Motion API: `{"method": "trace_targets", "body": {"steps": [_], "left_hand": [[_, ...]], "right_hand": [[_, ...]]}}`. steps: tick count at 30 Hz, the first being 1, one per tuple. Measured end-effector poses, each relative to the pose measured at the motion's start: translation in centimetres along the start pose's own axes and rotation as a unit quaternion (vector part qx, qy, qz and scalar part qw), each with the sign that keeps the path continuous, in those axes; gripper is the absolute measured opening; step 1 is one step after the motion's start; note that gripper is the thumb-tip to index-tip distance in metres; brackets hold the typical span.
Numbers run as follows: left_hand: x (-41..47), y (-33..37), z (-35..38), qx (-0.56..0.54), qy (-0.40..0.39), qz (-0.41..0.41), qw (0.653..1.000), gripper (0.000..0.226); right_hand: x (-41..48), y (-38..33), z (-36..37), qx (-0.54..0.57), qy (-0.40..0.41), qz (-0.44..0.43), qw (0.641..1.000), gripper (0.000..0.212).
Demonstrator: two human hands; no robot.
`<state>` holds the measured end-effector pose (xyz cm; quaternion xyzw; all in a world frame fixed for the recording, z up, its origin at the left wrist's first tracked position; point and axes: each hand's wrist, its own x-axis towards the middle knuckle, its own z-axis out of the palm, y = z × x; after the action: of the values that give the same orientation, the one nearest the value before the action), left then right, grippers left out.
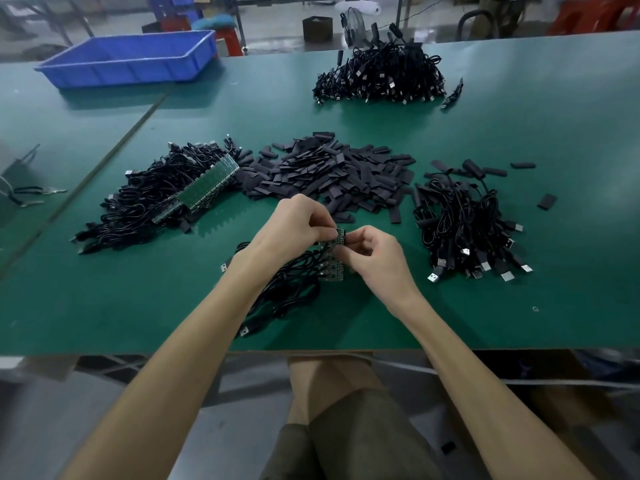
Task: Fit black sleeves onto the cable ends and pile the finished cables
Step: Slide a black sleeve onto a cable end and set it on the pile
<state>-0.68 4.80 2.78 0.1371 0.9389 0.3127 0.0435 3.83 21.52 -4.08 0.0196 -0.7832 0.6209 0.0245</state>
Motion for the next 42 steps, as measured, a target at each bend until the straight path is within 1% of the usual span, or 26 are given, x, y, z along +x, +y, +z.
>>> {"method": "trace_targets", "body": {"steps": [4,8,12,16,20,22,25,27,28,30,32,33,34,35,38,40,42], "left_hand": [[-0.1,-0.2,-0.3,0.012,0.003,0.02,1.0,0.016],[-0.1,0.1,-0.2,0.033,0.015,0.041,0.999,0.026],[-0.4,0.0,0.9,0.013,0.035,0.03,0.999,0.028],[-0.9,0.4,1.7,0.021,0.065,0.023,0.997,0.038],[-1.4,0.2,2.1,-0.007,0.097,0.035,0.995,0.029],[-1.7,0.1,2.2,-0.016,0.121,0.046,0.992,0.029],[-2.2,0.1,2.5,0.018,0.162,0.077,0.984,0.029],[-2.5,0.1,2.8,0.023,0.173,0.091,0.98,0.026],[-2.5,0.0,3.0,0.009,0.173,0.087,0.981,0.024],[-2.3,0.0,2.9,-0.049,0.181,0.052,0.981,0.023],[-1.8,0.1,2.0,-0.14,0.208,-0.002,0.968,0.022],[-1.5,0.2,1.2,-0.181,0.219,-0.018,0.959,0.021],[-1.1,0.2,0.3,-0.211,0.222,-0.017,0.952,0.019],[-0.9,0.4,-0.5,-0.233,0.213,-0.003,0.949,0.015],[-1.1,1.6,-2.1,-0.275,0.154,0.056,0.947,0.003],[-1.2,2.4,-2.4,-0.273,0.138,0.096,0.947,0.005],[-1.1,3.4,-2.2,-0.298,0.13,0.135,0.936,0.004]], "right_hand": [[0.0,-0.1,0.0,0.017,0.012,0.0,1.0,0.018],[0.1,-0.1,-0.1,0.027,0.003,0.004,1.0,0.019],[0.1,0.1,-0.2,0.031,-0.01,0.004,0.999,0.018],[0.2,0.2,-0.2,0.031,-0.009,0.006,0.999,0.017],[0.2,0.1,-0.1,0.029,-0.006,0.007,1.0,0.017],[0.2,0.1,0.0,0.029,-0.006,0.006,1.0,0.017],[0.2,0.0,-0.1,0.034,-0.009,0.004,0.999,0.017],[0.2,-0.1,-0.1,0.04,-0.012,0.002,0.999,0.017],[0.2,-0.1,-0.1,0.042,-0.012,0.0,0.999,0.017],[0.2,-0.1,0.0,0.038,-0.016,-0.002,0.999,0.018],[0.2,0.0,0.0,0.023,-0.032,-0.004,0.999,0.02],[0.2,0.0,0.0,0.016,-0.041,-0.005,0.999,0.02],[0.2,0.1,0.0,0.009,-0.048,-0.006,0.999,0.02],[0.2,0.0,0.0,0.0,-0.054,-0.008,0.999,0.02],[0.2,-0.2,0.1,-0.031,-0.074,-0.019,0.997,0.024],[0.2,-0.3,0.4,-0.056,-0.081,-0.032,0.995,0.031],[0.3,-0.4,0.8,-0.102,-0.071,-0.043,0.991,0.042]]}}
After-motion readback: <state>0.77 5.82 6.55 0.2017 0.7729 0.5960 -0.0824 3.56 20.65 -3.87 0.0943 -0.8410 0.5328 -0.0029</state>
